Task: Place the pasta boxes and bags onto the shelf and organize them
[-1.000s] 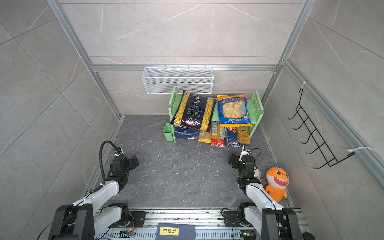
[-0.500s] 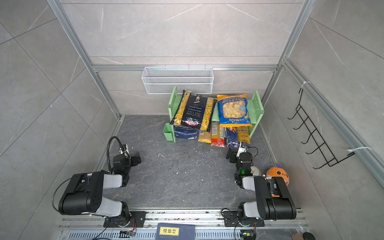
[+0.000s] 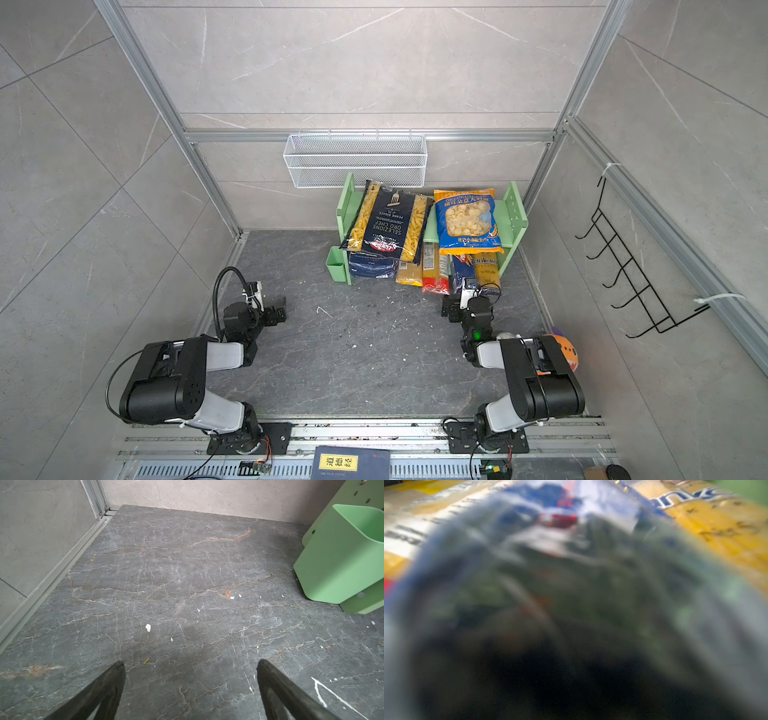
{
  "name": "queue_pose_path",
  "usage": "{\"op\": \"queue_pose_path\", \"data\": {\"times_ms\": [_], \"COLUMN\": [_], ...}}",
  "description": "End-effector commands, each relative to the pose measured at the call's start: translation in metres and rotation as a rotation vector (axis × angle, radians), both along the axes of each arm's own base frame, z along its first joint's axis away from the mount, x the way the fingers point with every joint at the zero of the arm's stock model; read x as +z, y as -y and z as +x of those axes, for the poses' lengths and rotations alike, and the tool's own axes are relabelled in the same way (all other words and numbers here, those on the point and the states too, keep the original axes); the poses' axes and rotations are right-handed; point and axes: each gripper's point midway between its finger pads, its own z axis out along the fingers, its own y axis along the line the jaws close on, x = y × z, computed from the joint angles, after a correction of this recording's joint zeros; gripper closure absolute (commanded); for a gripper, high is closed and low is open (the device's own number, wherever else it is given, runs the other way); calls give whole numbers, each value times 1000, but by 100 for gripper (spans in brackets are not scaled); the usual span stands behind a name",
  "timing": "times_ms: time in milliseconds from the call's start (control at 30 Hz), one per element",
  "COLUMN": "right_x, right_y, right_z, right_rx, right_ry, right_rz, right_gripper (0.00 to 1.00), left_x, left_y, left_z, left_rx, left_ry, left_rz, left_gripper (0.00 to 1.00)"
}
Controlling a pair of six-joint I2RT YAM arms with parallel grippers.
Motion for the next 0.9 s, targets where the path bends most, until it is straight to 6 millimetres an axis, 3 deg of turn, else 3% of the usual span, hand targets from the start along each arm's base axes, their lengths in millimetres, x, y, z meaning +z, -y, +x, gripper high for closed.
{"op": "queue_pose_path", "data": {"times_ms": [0, 133, 200, 867], "right_x": [4, 4, 4, 5], "right_y": [-1, -1, -1, -1], "right_z": [5, 5, 4, 4], "right_rx": [7, 10, 10, 10], "right_ry": [5, 7, 7, 11], "right_rz": [-16, -18, -18, -18], "right_gripper": [1, 1, 1, 1], "left_x": [11, 10, 9, 10], "left_y": [2, -2, -16, -15], "left_z": [7, 6, 8, 8], "left_rx": [-29, -7, 80, 83], "left_ry": [40, 38, 21, 25], "left_rz": [17, 20, 28, 37], "left_gripper": [0, 0, 0, 0]}}
